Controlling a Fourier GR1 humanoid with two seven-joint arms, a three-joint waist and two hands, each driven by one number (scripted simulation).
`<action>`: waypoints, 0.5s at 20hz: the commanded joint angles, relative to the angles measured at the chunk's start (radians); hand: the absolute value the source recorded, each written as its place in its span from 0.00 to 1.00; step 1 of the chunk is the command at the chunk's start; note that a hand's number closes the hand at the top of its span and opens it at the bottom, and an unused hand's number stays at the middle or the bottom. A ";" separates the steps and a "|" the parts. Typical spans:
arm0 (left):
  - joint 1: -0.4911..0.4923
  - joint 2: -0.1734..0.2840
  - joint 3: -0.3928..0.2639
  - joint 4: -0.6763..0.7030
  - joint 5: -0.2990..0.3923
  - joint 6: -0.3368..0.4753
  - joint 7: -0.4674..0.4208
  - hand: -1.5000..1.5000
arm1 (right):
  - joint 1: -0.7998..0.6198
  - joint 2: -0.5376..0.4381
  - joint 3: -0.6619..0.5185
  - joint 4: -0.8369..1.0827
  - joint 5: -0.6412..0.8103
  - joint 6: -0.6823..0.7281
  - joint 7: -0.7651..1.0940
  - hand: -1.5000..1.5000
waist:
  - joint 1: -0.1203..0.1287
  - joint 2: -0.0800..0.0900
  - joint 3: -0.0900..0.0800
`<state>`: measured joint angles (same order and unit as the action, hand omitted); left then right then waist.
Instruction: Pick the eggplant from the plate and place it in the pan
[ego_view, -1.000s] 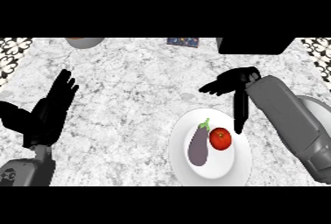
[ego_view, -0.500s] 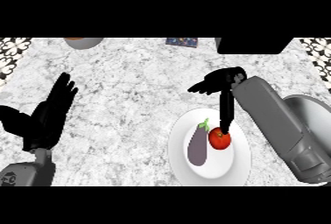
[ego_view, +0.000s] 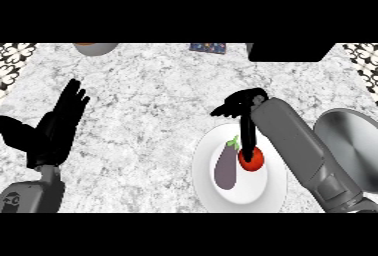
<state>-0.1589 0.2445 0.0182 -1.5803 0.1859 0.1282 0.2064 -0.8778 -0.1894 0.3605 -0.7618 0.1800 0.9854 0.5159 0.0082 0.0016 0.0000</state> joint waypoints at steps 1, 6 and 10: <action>-0.015 -0.015 0.011 0.036 -0.013 -0.012 -0.008 0.50 | 0.035 0.017 -0.011 0.021 0.072 -0.013 -0.047 0.00 | -0.001 0.001 0.000; -0.013 0.002 0.038 0.025 -0.001 -0.044 -0.001 0.50 | 0.034 0.093 0.007 0.094 0.142 -0.038 -0.087 0.00 | 0.003 0.001 0.000; -0.032 -0.057 -0.010 0.023 -0.062 0.010 0.001 0.50 | 0.106 0.068 0.003 0.027 0.164 -0.026 -0.107 0.00 | -0.005 0.000 0.000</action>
<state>-0.1599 0.2386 0.0509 -1.5724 0.1780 0.0936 0.2072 -0.8216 -0.1237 0.3525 -0.7206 0.3018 0.9648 0.4532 0.0076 0.0011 0.0000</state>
